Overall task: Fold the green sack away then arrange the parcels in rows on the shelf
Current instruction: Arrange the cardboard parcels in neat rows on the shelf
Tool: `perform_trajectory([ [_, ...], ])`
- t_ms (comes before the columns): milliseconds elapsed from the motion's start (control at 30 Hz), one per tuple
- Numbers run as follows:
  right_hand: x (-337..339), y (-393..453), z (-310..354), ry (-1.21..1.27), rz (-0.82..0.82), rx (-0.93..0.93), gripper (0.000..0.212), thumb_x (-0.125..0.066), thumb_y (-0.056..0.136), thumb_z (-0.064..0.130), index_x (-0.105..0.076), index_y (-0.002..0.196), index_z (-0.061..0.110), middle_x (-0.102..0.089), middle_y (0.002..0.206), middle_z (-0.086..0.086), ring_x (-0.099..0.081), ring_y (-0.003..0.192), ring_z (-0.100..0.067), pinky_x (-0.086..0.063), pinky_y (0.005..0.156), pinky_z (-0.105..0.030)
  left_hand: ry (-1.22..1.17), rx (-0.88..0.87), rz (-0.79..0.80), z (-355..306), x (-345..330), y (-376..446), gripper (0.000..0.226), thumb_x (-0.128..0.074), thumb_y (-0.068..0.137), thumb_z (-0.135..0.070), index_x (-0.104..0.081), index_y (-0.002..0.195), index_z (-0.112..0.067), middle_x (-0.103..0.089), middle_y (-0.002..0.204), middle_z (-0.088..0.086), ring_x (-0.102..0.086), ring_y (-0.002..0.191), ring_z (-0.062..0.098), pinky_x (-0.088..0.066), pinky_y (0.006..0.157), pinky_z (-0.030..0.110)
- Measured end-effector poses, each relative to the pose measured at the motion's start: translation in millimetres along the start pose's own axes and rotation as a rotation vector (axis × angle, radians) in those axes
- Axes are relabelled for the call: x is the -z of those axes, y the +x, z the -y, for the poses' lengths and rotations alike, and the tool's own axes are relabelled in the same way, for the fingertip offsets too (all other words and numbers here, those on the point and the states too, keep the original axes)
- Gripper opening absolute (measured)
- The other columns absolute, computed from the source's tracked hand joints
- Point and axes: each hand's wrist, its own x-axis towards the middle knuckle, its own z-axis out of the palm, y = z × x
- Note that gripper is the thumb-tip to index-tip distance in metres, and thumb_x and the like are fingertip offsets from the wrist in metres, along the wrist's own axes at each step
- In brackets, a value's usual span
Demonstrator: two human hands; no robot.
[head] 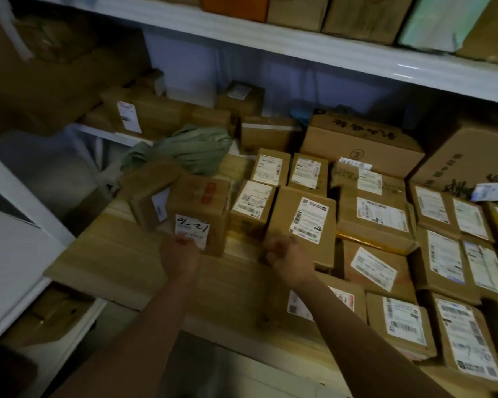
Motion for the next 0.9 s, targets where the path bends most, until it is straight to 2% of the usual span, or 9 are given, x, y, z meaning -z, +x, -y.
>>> perform_trajectory([
  [67,-8,10,24,0.09,0.03,0.033,0.049,-0.06,0.087,0.011,-0.048,0.134,0.022,-0.046,0.133,-0.006,-0.052,0.12,-0.026,-0.046,0.101,-0.039,-0.071,-0.027,-0.098,-10,13,22,0.027,-0.047,0.093,-0.002,-0.057,0.116,0.009,-0.059,0.119,0.027,-0.057,0.107,0.041,-0.038,0.074,0.036],
  [200,-20,29,67,0.159,0.042,0.068,0.071,-0.062,0.086,0.01,-0.029,0.147,0.022,-0.032,0.149,-0.003,-0.035,0.137,-0.024,-0.036,0.111,-0.037,-0.091,-0.267,-0.014,-22,31,62,0.012,-0.053,0.089,0.002,-0.062,0.098,0.002,-0.064,0.104,0.019,-0.061,0.098,0.031,-0.037,0.072,0.029],
  [267,-24,41,81,0.195,0.08,0.052,0.072,-0.067,0.083,0.014,-0.031,0.145,0.019,-0.037,0.144,-0.001,-0.036,0.135,-0.022,-0.036,0.109,-0.035,-0.106,-0.354,0.161,-28,34,74,0.036,-0.061,0.084,0.004,-0.06,0.119,-0.004,-0.057,0.115,0.001,-0.053,0.104,0.016,-0.039,0.083,0.027],
  [367,-38,51,96,0.447,0.16,-0.023,0.046,-0.07,0.081,0.009,-0.048,0.12,0.018,-0.054,0.117,0.005,-0.051,0.121,-0.018,-0.043,0.097,-0.028,-0.148,-0.285,0.429,-25,30,89,0.075,-0.075,0.076,-0.01,-0.042,0.142,-0.019,-0.048,0.135,-0.007,-0.048,0.121,0.015,-0.039,0.097,0.03],
  [500,-45,55,100,0.544,0.029,-0.073,0.05,-0.07,0.08,0.009,-0.049,0.125,0.016,-0.058,0.112,0.002,-0.055,0.109,-0.016,-0.046,0.101,-0.04,0.1,-0.29,0.529,-7,29,105,0.131,-0.086,0.035,-0.06,-0.017,0.145,-0.046,-0.03,0.153,-0.007,-0.037,0.137,0.019,-0.041,0.106,0.05],
  [600,-37,58,106,0.492,-0.082,-0.029,0.039,-0.068,0.081,0.017,-0.054,0.117,0.023,-0.058,0.107,0.002,-0.06,0.099,-0.017,-0.052,0.092,-0.042,0.252,-0.304,0.65,-14,33,104,0.147,-0.083,0.024,-0.069,-0.001,0.144,-0.052,-0.011,0.158,-0.006,-0.026,0.141,0.022,-0.038,0.107,0.053],
  [667,-37,59,112,0.459,-0.113,0.025,0.032,-0.071,0.079,0.022,-0.057,0.107,0.026,-0.061,0.11,-0.002,-0.064,0.096,-0.019,-0.055,0.087,-0.042,0.308,-0.222,0.676,-16,34,106,0.154,-0.084,0.019,-0.067,0.0,0.146,-0.047,-0.011,0.157,-0.003,-0.027,0.141,0.026,-0.039,0.106,0.053],
  [800,-41,57,117,0.496,-0.037,0.018,0.043,-0.073,0.078,0.021,-0.059,0.119,0.014,-0.067,0.105,-0.004,-0.07,0.088,-0.019,-0.058,0.083,-0.04,0.229,-0.108,0.732,-8,44,106,0.148,-0.09,0.018,-0.057,-0.017,0.146,-0.038,-0.039,0.144,0.001,-0.046,0.128,0.027,-0.046,0.099,0.051],
  [900,-41,53,114,0.523,0.069,-0.029,0.036,-0.069,0.084,0.023,-0.058,0.117,0.014,-0.069,0.099,-0.005,-0.071,0.083,-0.018,-0.059,0.079,-0.035,0.083,-0.019,0.792,-6,56,101,0.1,-0.091,0.048,-0.026,-0.042,0.136,-0.021,-0.059,0.123,0.004,-0.06,0.106,0.023,-0.054,0.081,0.038],
])
